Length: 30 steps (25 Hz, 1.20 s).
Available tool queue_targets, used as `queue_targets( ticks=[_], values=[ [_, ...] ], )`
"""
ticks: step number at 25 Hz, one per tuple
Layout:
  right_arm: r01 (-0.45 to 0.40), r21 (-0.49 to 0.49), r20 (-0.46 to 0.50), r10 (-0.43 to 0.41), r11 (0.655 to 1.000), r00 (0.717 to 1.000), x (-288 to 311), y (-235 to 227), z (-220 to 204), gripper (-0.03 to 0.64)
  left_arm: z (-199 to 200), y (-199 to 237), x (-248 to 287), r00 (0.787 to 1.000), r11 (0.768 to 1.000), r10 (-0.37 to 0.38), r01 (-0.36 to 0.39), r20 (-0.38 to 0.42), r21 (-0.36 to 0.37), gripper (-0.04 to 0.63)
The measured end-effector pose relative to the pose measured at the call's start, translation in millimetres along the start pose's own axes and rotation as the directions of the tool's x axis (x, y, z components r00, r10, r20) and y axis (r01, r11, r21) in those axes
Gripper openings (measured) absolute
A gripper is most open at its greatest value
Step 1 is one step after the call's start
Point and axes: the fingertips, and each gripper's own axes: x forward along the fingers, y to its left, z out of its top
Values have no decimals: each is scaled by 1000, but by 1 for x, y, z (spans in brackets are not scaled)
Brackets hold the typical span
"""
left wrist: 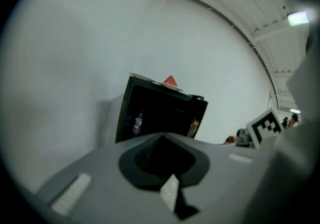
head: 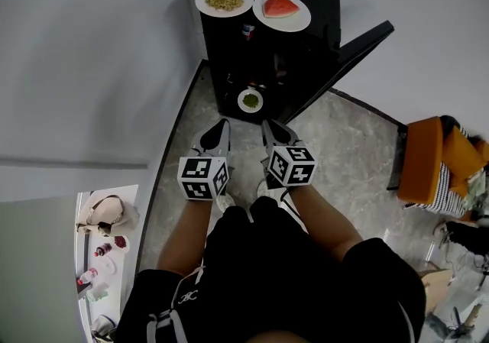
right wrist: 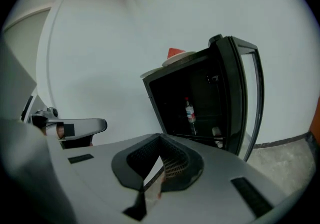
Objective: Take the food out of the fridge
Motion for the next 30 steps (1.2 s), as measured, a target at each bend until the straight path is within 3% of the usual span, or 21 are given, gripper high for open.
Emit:
queue_targets(
  ticks=[6, 11, 16, 20, 25, 30],
  values=[
    [73, 12, -42, -73, 997, 996, 34, -6, -38, 0, -31, 42, 10, 999, 999, -9, 8, -32, -36, 0],
    [99, -86, -63, -105, 991, 993, 57, -14, -75, 0, -68, 70, 28, 997, 999, -32, 31, -68, -20, 0],
    [108, -190, -80, -125, 976, 989, 81, -40, -122, 0, -113, 84, 43, 998, 1000, 10, -10, -65, -11, 0],
    [81, -272, -77, -106, 959, 991, 102, -70, -171, 0, -170, 85, 64, 998, 999, 41, -40, -52, 19, 0],
    [43, -377, -89, -82, 925, 993, 142, -123, -253, 0, -263, 91, 101, 998, 999, 51, -51, -24, -10, 0],
    [28, -449, -70, -67, 893, 995, 196, -173, -331, 0, -346, 112, 146, 998, 997, 68, -69, 13, 26, 0]
  ],
)
